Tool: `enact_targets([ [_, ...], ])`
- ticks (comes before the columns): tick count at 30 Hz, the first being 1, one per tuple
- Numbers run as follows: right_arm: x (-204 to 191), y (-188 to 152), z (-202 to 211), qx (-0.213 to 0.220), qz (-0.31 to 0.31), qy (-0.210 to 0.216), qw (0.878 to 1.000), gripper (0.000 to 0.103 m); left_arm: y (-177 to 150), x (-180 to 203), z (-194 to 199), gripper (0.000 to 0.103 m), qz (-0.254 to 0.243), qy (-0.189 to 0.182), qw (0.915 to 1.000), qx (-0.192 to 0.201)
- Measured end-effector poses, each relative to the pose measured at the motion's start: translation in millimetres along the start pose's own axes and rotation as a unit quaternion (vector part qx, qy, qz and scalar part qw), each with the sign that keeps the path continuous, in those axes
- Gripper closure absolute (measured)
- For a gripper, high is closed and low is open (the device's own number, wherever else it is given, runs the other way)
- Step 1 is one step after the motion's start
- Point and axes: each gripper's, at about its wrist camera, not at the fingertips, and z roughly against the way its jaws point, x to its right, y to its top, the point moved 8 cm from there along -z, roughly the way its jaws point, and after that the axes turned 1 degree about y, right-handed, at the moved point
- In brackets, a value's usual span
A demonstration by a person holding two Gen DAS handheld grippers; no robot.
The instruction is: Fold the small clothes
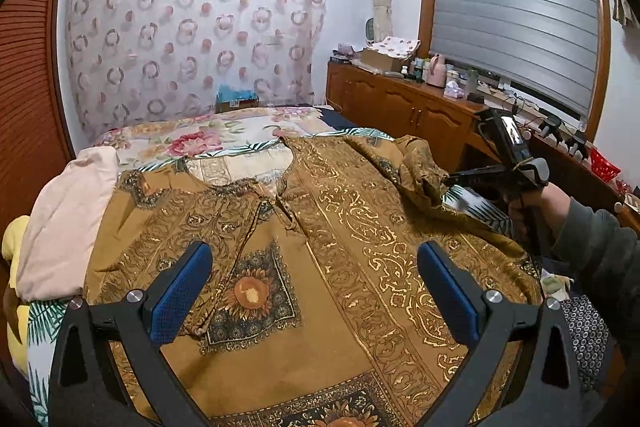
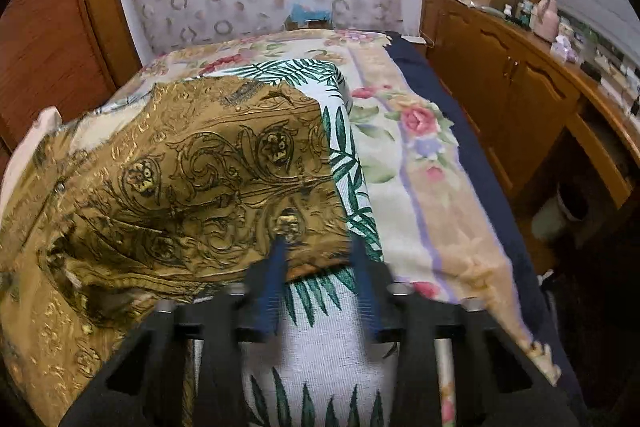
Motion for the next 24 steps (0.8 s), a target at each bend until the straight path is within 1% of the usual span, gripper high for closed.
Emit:
enact_targets([
  [2,-5.7,2.2,-3.7,0.001,0.019,0.007,1.0,0.094,-0.9,-1.9,-0.8,0.001,0.003,0.001,1.0,-0.002],
  [5,-14.2,3.2,-0.1,0.003,0.039,-0.003,0.999,0.095,-0.8,-3.3,0.0,0.001,0.006,0.001,1.0,-0.001],
  [7,-18.6,7.7,6.8,0.017,0.039,0.008,0.999,0.095,-1.6,-6.2,1.1,0.001,0.01,0.003,0.9999,0.0],
  [10,-29.8,17.7,30.8,0.055,0.038,0.043,0.997,0.095,-2.6,-12.6,1.3,0.001,0.016,0.006,0.9999,0.0],
  [14,-70.4,37.2,62.3,0.094,0.067,0.089,0.989,0.095,-3.7,-21.2,0.9,0.001,0.026,0.011,0.9996,0.001],
  [18,-124.4,48.1,82.3,0.112,0.113,0.131,0.979,0.095,-5.8,-29.4,-0.9,0.001,0.037,0.014,0.9992,-0.001],
  [22,-169.1,58.9,83.4,0.119,0.145,0.149,0.971,0.095,-8.1,-35.6,-1.0,0.001,0.041,0.018,0.999,-0.004],
  [24,-179.0,65.6,73.7,0.116,0.151,0.154,0.97,0.095,-9.3,-37.2,-0.2,0.001,0.042,0.019,0.9989,-0.004],
])
